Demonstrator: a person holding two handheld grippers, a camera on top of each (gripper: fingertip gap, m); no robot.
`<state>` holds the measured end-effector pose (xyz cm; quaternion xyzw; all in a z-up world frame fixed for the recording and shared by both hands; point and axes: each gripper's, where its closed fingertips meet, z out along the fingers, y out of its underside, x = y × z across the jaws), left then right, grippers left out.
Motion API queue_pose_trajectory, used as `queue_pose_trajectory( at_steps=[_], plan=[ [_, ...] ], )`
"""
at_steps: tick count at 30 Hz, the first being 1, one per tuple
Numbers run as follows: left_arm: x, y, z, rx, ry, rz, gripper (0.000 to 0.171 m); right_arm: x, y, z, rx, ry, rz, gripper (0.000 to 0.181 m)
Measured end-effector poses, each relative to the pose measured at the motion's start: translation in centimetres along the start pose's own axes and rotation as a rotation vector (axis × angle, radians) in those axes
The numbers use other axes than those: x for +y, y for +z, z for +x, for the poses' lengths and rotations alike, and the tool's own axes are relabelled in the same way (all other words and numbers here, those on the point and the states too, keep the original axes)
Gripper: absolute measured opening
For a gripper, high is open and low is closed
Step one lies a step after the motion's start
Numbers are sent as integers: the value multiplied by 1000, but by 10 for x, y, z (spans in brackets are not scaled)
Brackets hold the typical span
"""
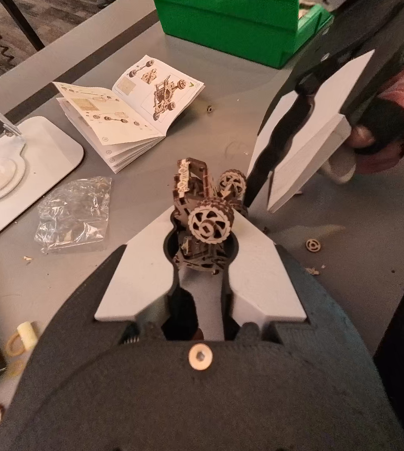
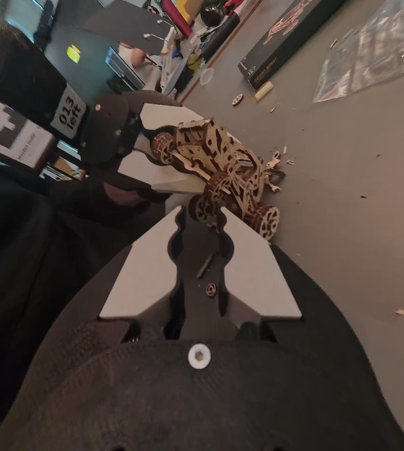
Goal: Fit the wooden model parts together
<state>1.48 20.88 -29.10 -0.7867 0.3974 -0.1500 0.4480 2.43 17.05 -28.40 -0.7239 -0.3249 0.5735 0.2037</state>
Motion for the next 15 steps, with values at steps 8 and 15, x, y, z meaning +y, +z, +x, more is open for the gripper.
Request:
queue_pose_trajectory(
  at_steps=[8, 15],
  plan=[
    [-2, 1, -4, 29, -43, 22, 29, -25, -18, 12, 393, -682, 20, 22],
    [-2, 1, -3, 40, -53, 17, 28, -30, 2, 0, 531, -1131, -100, 5]
  ],
)
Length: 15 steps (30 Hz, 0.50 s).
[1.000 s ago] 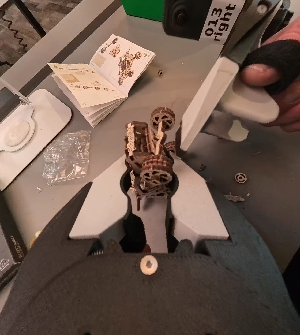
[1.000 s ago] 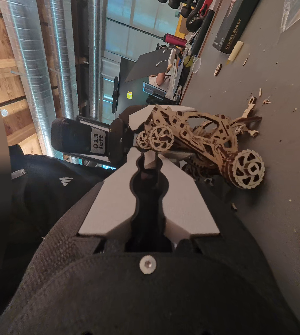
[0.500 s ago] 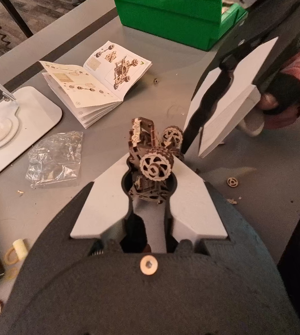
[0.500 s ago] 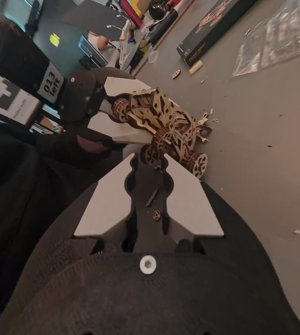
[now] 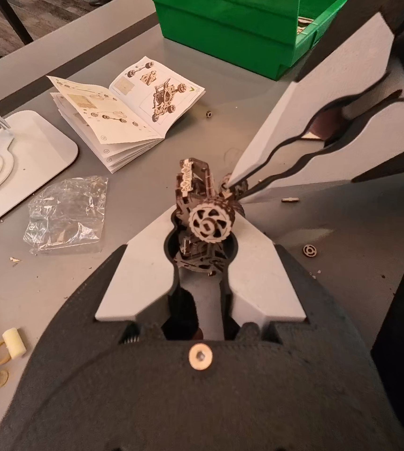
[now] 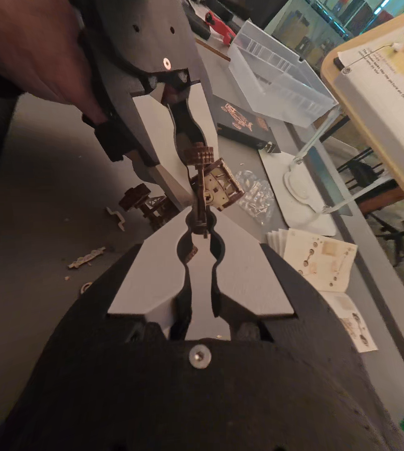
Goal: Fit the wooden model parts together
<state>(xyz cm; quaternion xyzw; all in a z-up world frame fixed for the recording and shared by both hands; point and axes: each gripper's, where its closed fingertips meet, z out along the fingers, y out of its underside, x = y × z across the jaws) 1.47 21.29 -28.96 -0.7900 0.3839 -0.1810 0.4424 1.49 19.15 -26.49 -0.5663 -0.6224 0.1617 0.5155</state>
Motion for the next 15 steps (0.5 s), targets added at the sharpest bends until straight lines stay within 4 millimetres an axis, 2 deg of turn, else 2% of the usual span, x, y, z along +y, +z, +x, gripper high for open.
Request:
queue_pose_trajectory(
  at_steps=[2, 6, 9, 12, 15],
  plan=[
    [0, 0, 0, 4, -1, -1, 28, 6, 6, 0, 13, -48, -45, 3],
    [0, -1, -1, 24, 0, 7, 28, 5, 8, 1, 9, -78, -50, 1],
    [0, -1, -1, 46, 33, 4, 32, 5, 8, 0, -72, -53, -76, 0],
    [-2, -2, 2, 78, 44, 13, 51, 11, 7, -2, -200, -36, -153, 0],
    [-3, -3, 4, 83, 54, 10, 67, 7, 2, -1, -295, -39, -191, 0]
  ],
)
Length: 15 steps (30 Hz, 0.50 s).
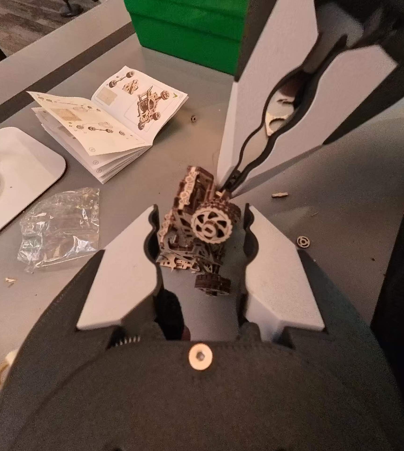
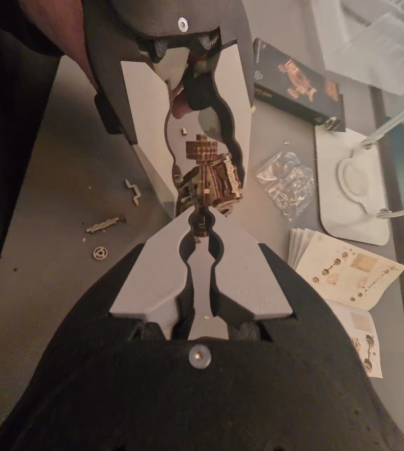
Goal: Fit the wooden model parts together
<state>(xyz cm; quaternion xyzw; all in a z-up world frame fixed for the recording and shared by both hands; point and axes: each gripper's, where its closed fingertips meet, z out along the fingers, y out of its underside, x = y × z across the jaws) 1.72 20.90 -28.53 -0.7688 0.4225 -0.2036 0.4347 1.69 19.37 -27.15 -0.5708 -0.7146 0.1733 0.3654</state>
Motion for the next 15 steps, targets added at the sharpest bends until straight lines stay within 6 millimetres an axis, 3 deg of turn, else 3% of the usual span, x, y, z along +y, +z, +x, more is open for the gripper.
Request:
queue_pose_trajectory(
  at_steps=[8, 15],
  plan=[
    [-2, -1, 0, -37, 69, -3, 69, 5, -6, -3, -175, -24, -177, 0],
    [-5, -17, 0, -106, 106, 27, 66, 3, -8, -6, -118, -97, -283, 0]
  ],
)
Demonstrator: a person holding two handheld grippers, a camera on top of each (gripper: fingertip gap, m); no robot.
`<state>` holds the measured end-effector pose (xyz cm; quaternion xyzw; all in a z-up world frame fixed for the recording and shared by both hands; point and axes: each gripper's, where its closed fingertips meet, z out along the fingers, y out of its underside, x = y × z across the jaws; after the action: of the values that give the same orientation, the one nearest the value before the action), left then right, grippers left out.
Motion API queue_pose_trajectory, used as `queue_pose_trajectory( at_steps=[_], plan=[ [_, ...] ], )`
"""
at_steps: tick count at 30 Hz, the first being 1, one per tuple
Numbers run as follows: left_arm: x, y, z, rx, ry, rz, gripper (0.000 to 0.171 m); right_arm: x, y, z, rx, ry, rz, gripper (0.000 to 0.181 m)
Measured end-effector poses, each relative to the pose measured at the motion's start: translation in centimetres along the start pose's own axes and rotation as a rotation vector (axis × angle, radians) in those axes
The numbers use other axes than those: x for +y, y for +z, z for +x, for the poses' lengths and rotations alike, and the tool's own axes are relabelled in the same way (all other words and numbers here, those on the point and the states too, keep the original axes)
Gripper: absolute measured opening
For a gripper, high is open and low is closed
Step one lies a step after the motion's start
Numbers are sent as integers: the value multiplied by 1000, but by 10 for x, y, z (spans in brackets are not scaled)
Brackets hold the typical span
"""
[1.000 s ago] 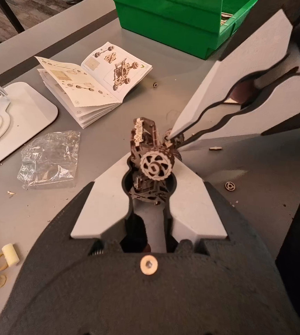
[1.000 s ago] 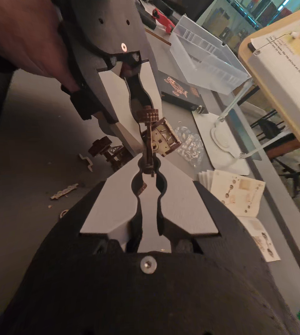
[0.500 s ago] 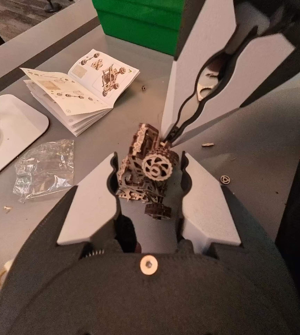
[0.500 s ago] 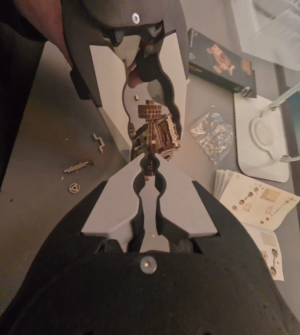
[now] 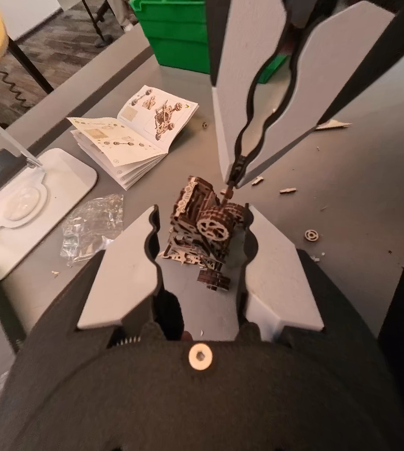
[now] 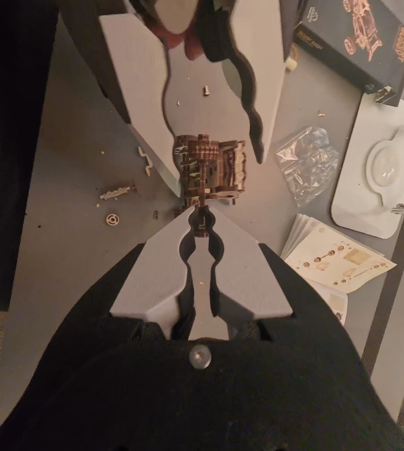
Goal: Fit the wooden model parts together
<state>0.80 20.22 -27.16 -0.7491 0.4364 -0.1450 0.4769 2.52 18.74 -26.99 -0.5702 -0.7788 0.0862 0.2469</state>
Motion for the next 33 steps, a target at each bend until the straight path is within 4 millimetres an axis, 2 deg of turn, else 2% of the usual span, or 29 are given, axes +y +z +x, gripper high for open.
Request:
queue_pose_trajectory(
  at_steps=[5, 8, 11, 19, 24, 28, 31, 33],
  plan=[
    [-12, -22, -2, -162, 137, 22, 50, -5, -4, -2, 6, 22, -37, 0],
    [-11, -25, 5, -151, 183, 3, 31, -11, -7, -7, -8, 10, -39, 0],
    [-10, -28, 8, -144, 176, 9, 22, -16, -11, -9, -7, 15, -28, 1],
    [-11, -34, 8, -167, 150, 16, 20, -23, -16, -9, 36, 66, 24, 0],
    [-11, -36, 10, -139, 24, 41, 19, -27, -20, -7, 68, 117, 92, 2],
    [-6, -35, 11, -100, -80, 26, 19, -33, -24, -7, 119, 115, 162, 16],
    [-5, -36, 12, -87, -101, 17, 19, -31, -22, -7, 196, 56, 155, 14],
    [-2, -33, 13, -84, -97, -12, 19, -31, -19, -6, 251, 17, 147, 3]
  ],
)
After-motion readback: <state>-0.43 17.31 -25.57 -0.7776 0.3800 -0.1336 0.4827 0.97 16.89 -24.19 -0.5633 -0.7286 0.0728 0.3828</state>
